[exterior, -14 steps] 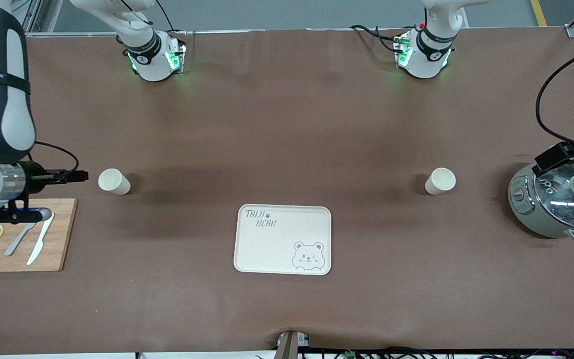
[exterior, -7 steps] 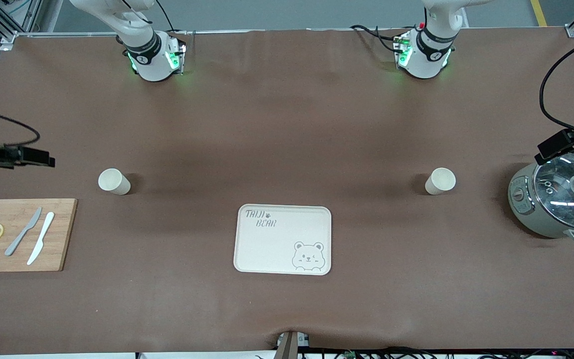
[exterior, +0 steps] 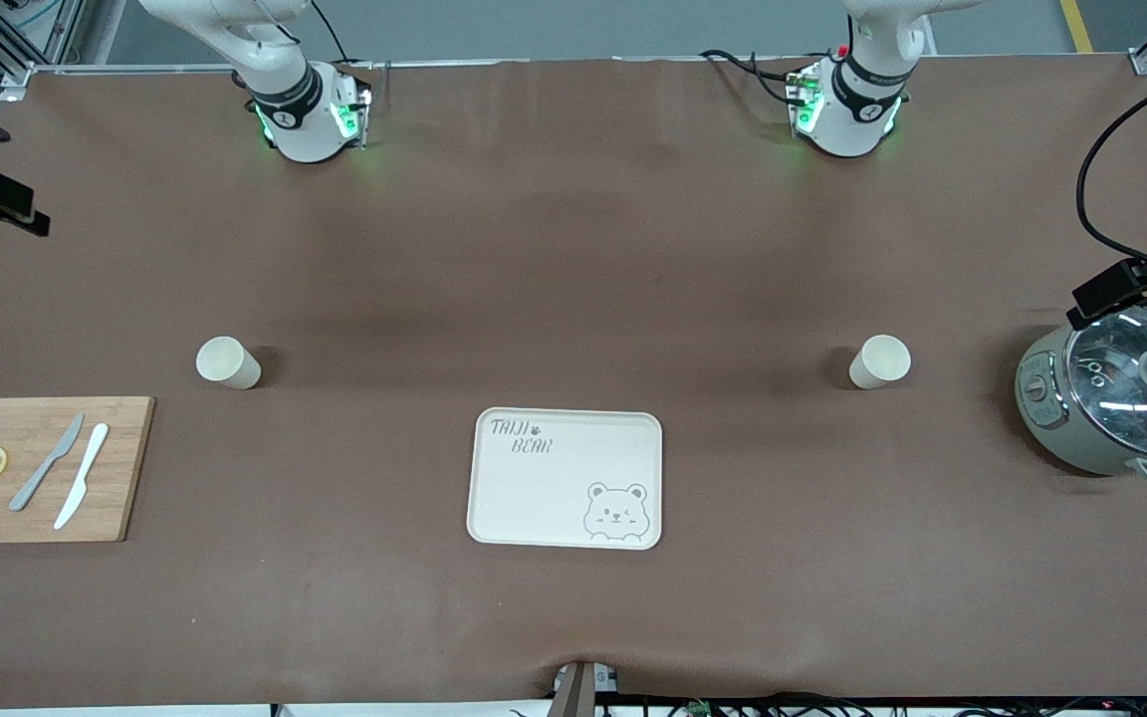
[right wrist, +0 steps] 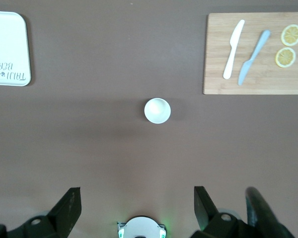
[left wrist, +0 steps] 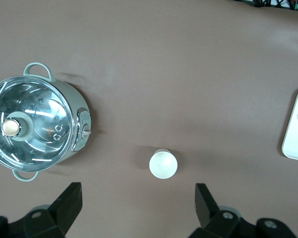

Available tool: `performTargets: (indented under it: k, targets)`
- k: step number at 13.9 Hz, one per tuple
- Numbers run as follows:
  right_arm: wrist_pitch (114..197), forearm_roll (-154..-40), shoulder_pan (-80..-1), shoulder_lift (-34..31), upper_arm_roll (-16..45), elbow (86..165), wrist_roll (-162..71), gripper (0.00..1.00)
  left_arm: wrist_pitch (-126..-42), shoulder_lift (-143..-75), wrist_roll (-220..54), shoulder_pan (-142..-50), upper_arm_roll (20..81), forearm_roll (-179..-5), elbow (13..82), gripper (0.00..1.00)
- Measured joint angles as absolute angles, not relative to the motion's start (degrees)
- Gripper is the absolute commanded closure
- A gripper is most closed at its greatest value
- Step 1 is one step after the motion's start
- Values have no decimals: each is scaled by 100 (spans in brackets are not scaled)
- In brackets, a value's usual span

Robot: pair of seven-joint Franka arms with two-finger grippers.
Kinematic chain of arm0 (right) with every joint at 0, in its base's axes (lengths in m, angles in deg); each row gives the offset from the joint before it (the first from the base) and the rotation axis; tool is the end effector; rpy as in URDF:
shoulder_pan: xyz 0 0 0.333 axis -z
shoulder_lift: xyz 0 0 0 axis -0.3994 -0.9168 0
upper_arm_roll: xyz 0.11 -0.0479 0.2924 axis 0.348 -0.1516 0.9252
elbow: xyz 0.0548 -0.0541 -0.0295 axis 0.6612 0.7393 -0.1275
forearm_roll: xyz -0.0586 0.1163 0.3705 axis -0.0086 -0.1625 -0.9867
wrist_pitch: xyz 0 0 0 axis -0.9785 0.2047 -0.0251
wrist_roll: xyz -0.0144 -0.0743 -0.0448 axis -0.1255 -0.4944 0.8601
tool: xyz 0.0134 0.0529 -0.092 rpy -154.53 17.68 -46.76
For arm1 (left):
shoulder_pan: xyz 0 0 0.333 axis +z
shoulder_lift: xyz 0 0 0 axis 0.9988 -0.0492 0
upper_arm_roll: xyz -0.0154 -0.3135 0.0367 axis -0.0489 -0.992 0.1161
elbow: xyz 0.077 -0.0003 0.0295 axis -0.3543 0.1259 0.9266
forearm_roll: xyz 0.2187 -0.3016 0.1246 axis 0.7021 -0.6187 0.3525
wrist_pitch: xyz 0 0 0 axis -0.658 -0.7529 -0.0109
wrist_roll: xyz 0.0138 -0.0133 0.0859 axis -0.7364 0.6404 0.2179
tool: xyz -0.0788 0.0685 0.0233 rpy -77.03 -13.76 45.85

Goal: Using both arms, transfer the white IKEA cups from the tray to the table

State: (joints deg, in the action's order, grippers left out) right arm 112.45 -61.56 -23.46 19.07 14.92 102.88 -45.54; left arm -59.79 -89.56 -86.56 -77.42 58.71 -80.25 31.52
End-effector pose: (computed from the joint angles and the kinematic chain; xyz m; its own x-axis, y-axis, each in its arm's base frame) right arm 0.5352 -0.0408 0.6810 0.9936 0.0110 -0.1128 0.0084 -0.9997 -0.0236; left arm 0.5936 0.0060 0.6244 0.9837 0.1668 0.0677 0.1679 -0.9857 -0.0108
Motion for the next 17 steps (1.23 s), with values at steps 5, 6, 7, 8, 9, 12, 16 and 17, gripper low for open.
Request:
performTargets:
  k: [5, 6, 7, 8, 9, 12, 16, 17]
  targets:
    - [11491, -6138, -2083, 2651, 1453, 11036, -4555, 0, -5983, -8966, -8655, -7742, 5869, -8025, 3157, 0]
    - [11524, -6138, -2071, 2674, 1453, 11095, -4563, 0, -5984, -8966, -8655, -7742, 5870, -8025, 3157, 0]
    - [11553, -6138, -2051, 2671, 1452, 11123, -4564, 0, -5984, -8966, -8655, -7742, 5870, -8025, 3157, 0]
    - [11577, -6139, -2032, 2671, 1452, 11150, -4564, 0, -5984, -8966, -8655, -7742, 5871, -8025, 3157, 0]
    - [11592, -6139, -2021, 2670, 1452, 11166, -4564, 0, -5984, -8966, -8655, -7742, 5873, -8025, 3157, 0]
    - [11611, -6146, -2022, 2667, 1486, 11166, -4564, 0, -5984, -8962, -8655, -7720, 5901, -8025, 3158, 0]
    - [11666, -6141, -2027, 2667, 1525, 11166, -4563, 0, -6060, -8883, -8643, -7562, 5908, -8025, 3300, 0]
    - [11694, -6125, -2029, 2667, 1534, 11166, -4563, 0, -6102, -8855, -8643, -7564, 5897, -8025, 3358, 0]
